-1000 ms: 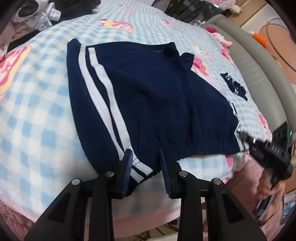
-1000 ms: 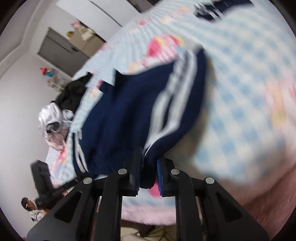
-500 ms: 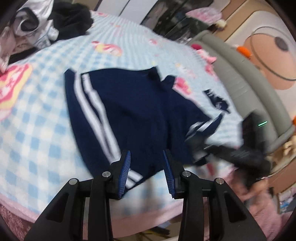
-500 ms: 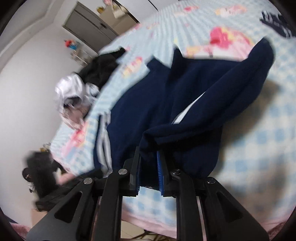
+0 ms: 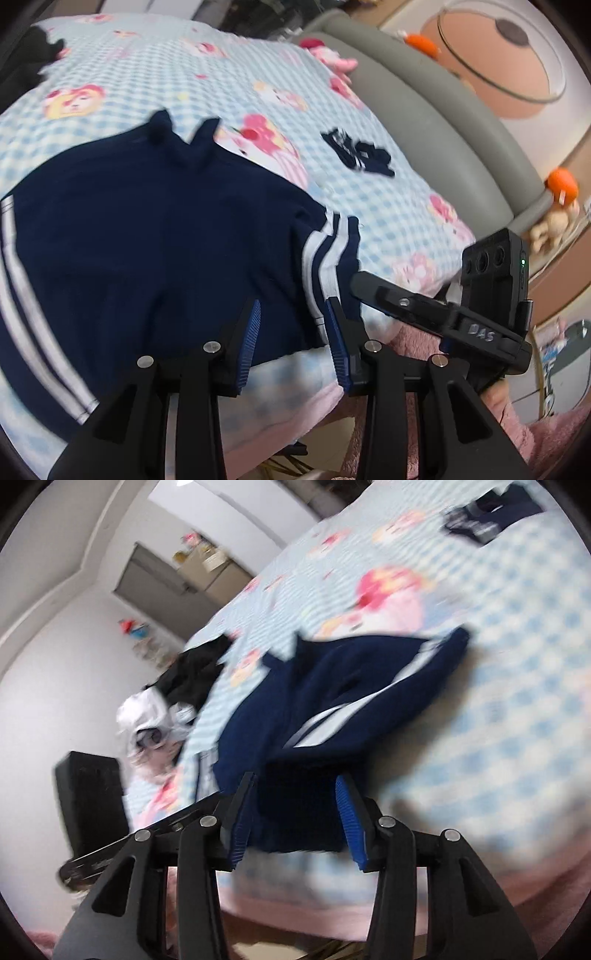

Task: Fold clothes

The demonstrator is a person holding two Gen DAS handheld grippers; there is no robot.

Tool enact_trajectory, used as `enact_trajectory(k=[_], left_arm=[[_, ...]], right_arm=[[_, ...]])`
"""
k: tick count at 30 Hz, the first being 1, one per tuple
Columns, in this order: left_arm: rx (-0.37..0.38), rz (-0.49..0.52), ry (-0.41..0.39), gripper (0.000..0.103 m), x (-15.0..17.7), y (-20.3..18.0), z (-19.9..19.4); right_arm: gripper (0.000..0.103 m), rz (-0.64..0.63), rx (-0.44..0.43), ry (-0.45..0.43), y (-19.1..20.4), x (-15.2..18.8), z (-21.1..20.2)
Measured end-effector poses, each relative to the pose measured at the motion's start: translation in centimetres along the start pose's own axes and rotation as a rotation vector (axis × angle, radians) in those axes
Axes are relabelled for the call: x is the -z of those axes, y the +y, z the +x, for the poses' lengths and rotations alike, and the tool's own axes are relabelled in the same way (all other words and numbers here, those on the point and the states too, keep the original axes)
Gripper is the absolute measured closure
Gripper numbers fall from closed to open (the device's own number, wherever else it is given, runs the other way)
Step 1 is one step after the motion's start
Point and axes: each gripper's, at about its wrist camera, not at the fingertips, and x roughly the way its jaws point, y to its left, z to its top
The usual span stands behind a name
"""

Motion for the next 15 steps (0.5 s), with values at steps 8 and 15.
enact_trajectory(k=[8, 15], left_arm=[[0.018, 0.049, 0.059, 0.056, -0.4, -2.7, 2.7], [-0.048, 0.113, 0.074, 0.056, -0.3, -4.4, 4.0]], right_arm=[[0.057, 0.117, 0.019, 0.026, -3.3, 0.9, 0.9], [0.057, 0.151, 0.124, -0.065, -4.4, -0.3, -2.0]])
